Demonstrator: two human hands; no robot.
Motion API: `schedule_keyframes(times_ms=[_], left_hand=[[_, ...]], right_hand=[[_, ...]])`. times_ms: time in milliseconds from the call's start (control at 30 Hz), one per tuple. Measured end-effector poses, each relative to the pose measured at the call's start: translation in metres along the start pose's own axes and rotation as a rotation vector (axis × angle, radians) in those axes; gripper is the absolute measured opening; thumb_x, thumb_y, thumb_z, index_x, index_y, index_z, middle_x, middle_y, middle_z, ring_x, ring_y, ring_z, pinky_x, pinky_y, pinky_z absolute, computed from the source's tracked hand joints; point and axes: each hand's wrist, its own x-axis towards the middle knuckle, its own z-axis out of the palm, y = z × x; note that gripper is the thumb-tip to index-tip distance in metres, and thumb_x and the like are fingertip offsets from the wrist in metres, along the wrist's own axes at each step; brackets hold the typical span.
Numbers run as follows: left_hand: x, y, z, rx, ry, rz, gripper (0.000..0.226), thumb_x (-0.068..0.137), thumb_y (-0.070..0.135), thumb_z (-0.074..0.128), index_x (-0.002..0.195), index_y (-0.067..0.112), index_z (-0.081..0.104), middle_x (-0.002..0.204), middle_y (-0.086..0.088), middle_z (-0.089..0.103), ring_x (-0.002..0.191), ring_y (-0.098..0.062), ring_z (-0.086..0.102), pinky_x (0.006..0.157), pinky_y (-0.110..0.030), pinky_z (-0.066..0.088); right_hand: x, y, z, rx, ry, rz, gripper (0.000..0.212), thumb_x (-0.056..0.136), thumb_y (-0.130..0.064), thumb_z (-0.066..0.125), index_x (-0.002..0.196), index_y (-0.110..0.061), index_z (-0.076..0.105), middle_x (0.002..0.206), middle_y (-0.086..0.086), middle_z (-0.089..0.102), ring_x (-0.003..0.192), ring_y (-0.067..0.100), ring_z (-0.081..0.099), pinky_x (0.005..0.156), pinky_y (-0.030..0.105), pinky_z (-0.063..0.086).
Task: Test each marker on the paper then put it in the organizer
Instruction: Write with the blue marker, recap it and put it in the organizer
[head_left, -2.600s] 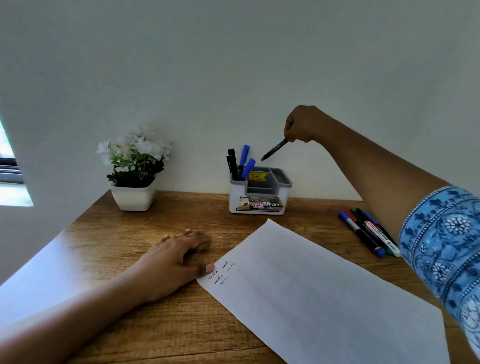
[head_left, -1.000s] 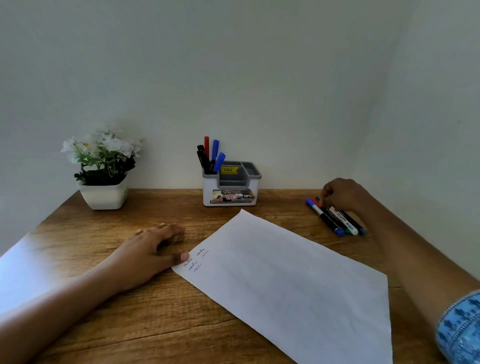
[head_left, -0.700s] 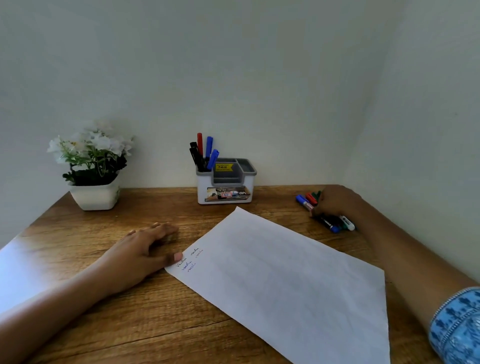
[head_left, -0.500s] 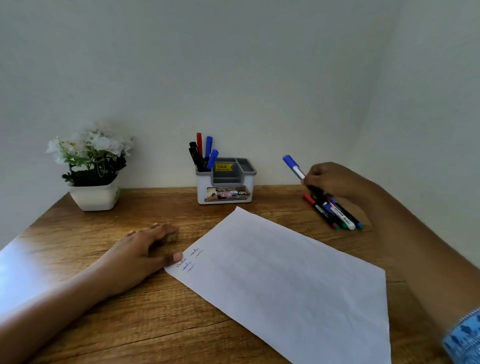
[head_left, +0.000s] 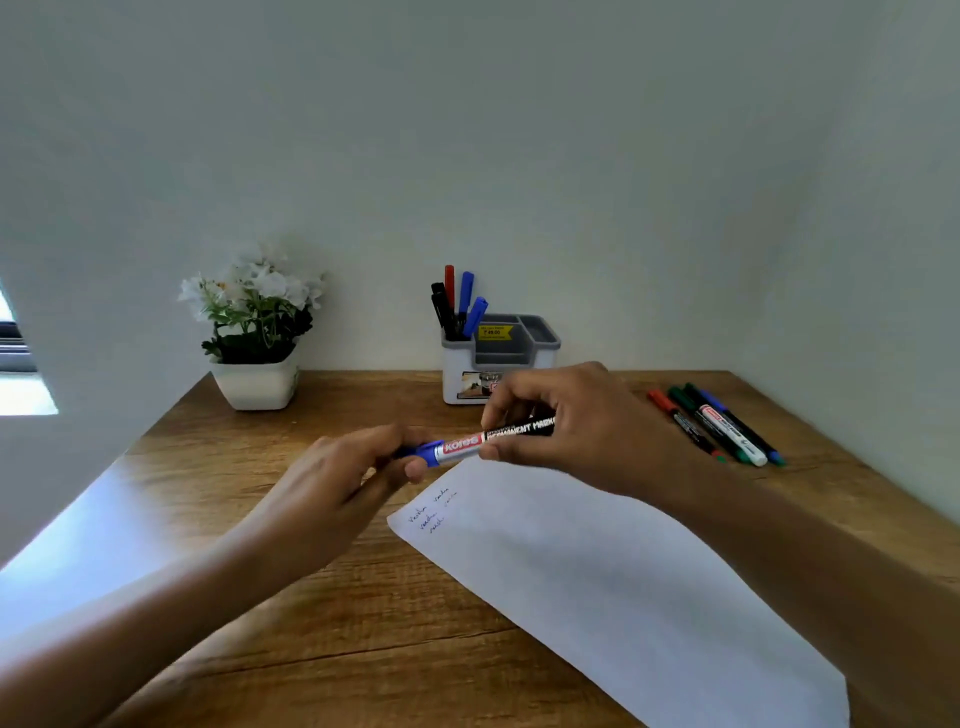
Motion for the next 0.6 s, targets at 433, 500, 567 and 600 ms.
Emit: schedule_keyframes(times_ms=[433, 500, 567, 600], left_hand=[[0.002, 0.008, 0.002, -0.203, 0.042, -0.124, 0.018, 0.082, 0.046, 0.048, 0.085, 0.032, 0.058, 0.084, 0.015, 0.068, 0.072, -0.01, 0.06, 0.061, -0.014, 0.042], [0.003, 0.012, 0.002, -0.206, 0.063, -0.115, 0.018, 0.081, 0.046, 0.048, 0.083, 0.031, 0.058, 0.081, 0.015, 0.068, 0.07, -0.009, 0.061, 0.059, -0.013, 0.042], [0.003, 0.016, 0.001, -0.205, 0.097, -0.109, 0.018, 0.08, 0.047, 0.046, 0.081, 0.033, 0.057, 0.079, 0.015, 0.068, 0.067, -0.01, 0.06, 0.057, -0.017, 0.043], [0.003, 0.018, 0.001, -0.195, 0.112, -0.101, 0.019, 0.08, 0.048, 0.046, 0.081, 0.033, 0.057, 0.078, 0.015, 0.068, 0.066, -0.011, 0.06, 0.057, -0.02, 0.043]], right_hand=[[0.001, -0.009, 0.044, 0.966, 0.136, 0.33, 0.005, 0.084, -0.014, 0.067, 0.086, -0.016, 0.07, 0.065, 0.0, 0.068, 0.057, 0.012, 0.063, 0.053, 0.025, 0.056], [0.003, -0.007, 0.043, 0.955, 0.183, 0.332, 0.006, 0.084, -0.016, 0.066, 0.088, -0.013, 0.07, 0.062, -0.001, 0.066, 0.054, 0.011, 0.061, 0.052, 0.024, 0.054], [0.003, -0.009, 0.044, 0.988, 0.219, 0.36, 0.015, 0.084, -0.018, 0.067, 0.094, -0.007, 0.07, 0.061, 0.0, 0.065, 0.053, 0.011, 0.06, 0.051, 0.023, 0.053], [0.004, -0.009, 0.045, 1.002, 0.244, 0.379, 0.018, 0.084, -0.019, 0.067, 0.095, -0.005, 0.07, 0.061, 0.0, 0.065, 0.053, 0.01, 0.06, 0.05, 0.022, 0.052]])
